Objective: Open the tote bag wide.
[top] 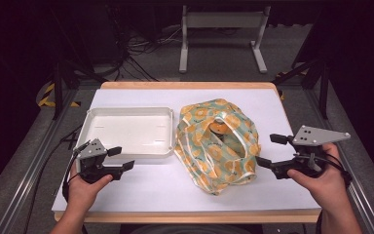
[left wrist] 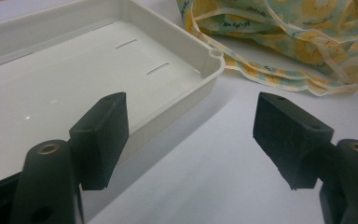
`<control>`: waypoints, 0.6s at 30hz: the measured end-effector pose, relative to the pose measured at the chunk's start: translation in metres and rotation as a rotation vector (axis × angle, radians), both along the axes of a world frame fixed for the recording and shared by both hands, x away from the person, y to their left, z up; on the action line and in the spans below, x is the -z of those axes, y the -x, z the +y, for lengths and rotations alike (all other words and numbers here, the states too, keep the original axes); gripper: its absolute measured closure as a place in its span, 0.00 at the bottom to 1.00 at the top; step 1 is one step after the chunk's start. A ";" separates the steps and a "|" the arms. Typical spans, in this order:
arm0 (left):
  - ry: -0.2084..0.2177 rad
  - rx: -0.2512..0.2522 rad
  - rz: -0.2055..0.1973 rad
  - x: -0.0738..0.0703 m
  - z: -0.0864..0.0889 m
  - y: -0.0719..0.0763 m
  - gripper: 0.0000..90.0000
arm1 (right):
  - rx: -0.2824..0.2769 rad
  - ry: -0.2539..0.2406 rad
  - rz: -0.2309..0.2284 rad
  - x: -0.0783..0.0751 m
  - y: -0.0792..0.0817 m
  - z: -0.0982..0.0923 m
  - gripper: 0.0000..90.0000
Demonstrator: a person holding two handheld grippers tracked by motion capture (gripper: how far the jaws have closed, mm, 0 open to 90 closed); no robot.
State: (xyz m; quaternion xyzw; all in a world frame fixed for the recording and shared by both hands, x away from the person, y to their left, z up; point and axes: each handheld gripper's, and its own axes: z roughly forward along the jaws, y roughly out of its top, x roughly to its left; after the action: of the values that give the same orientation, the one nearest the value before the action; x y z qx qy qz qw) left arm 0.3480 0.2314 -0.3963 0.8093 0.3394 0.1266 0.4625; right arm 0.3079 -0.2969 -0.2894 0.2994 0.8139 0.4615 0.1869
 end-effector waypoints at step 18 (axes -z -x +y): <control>0.004 -0.002 -0.004 0.000 0.001 0.000 0.30 | -0.097 -0.049 -0.014 0.004 -0.027 0.089 0.19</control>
State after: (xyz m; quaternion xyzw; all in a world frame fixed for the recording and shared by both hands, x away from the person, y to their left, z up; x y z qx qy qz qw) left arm 0.3482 0.2323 -0.3966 0.8076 0.3396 0.1283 0.4647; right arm 0.3344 -0.2075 -0.2935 0.2608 0.8147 0.4918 0.1625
